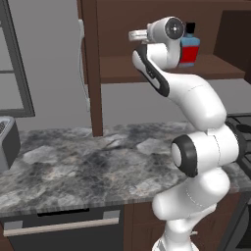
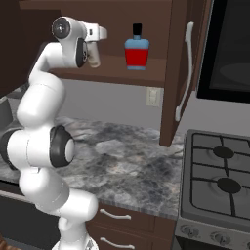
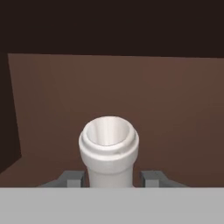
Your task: Sort all alcoholic drinks to one cabinet, and non-alcoholic drinks to the other.
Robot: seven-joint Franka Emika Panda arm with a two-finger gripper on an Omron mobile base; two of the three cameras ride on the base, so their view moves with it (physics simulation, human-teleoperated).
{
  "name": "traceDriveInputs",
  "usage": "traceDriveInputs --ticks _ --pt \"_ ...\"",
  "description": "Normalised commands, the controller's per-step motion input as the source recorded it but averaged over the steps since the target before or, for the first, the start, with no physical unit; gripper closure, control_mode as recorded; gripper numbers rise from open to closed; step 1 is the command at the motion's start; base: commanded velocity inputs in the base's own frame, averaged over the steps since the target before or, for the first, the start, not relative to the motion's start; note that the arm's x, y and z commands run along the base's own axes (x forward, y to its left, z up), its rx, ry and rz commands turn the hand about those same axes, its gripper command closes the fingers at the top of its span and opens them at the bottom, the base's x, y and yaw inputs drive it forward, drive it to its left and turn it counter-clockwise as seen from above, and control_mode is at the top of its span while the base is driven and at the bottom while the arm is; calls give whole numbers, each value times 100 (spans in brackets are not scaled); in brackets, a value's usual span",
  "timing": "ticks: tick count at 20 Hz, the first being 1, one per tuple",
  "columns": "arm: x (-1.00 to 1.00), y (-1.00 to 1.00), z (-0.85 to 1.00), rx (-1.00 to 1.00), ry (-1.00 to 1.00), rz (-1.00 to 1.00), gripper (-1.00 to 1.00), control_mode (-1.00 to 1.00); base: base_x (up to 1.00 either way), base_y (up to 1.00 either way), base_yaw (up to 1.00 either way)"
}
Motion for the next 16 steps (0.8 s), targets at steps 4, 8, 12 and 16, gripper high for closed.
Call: traceDriveInputs --ticks 4,8,12,16 --pt "33 0 -23 0 0 -1 100 -100 0 0 0" --pt "17 5 -11 0 0 -1 100 -100 0 0 0" --pt "15 2 -9 0 -1 -1 100 -100 0 0 0" --pt "17 2 -10 1 -2 -1 -100 -100 0 0 0"
